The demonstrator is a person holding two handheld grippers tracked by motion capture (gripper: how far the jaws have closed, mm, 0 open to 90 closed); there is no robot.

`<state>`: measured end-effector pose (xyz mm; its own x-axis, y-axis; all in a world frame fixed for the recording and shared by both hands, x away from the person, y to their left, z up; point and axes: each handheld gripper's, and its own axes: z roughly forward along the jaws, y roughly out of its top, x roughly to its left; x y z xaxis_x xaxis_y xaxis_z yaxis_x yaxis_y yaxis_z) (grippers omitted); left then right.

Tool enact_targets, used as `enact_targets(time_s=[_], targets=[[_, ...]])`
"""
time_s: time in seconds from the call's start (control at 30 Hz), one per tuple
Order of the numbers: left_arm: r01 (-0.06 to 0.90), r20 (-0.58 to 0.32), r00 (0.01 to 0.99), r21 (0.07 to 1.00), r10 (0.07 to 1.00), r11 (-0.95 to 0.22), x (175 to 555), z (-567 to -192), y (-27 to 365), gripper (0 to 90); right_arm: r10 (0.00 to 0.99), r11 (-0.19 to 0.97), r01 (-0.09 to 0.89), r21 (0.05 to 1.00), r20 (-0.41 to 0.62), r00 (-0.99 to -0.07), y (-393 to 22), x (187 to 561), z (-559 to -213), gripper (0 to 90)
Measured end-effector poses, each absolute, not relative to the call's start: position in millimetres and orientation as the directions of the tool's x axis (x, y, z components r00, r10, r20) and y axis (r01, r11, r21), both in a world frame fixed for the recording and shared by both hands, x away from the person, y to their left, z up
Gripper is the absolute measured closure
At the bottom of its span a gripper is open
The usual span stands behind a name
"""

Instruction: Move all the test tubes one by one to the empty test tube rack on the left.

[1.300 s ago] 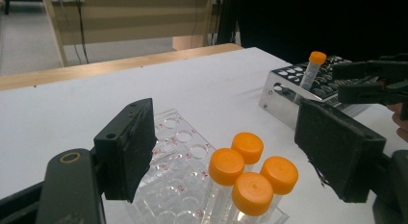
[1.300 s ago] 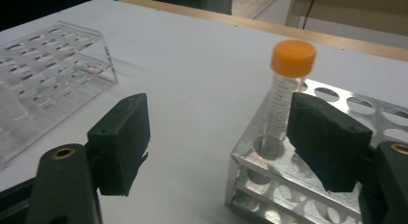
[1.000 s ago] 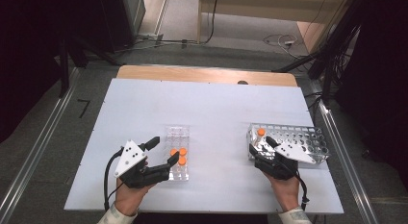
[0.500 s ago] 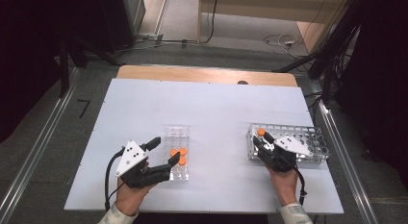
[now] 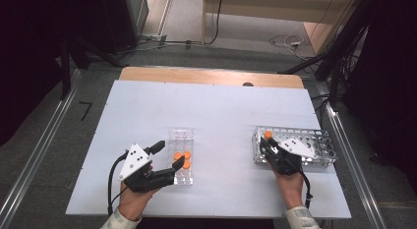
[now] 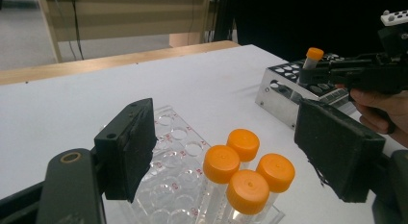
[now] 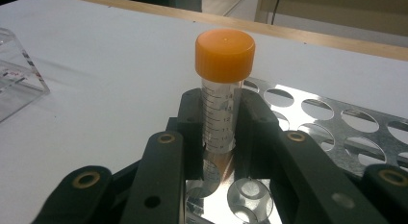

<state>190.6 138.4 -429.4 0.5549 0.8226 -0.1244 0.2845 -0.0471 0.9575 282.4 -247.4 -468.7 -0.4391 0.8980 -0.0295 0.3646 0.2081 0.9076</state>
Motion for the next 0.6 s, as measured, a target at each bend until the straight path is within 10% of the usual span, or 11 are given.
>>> enact_targets(time_s=[0.6], targets=[[0.282, -0.125, 0.556, 0.958, 0.822, -0.045, 191, -429, 138, 22.4, 0.898, 0.150, 0.267, 0.952, -0.019, -0.439, -254, 267, -437, 71.5]])
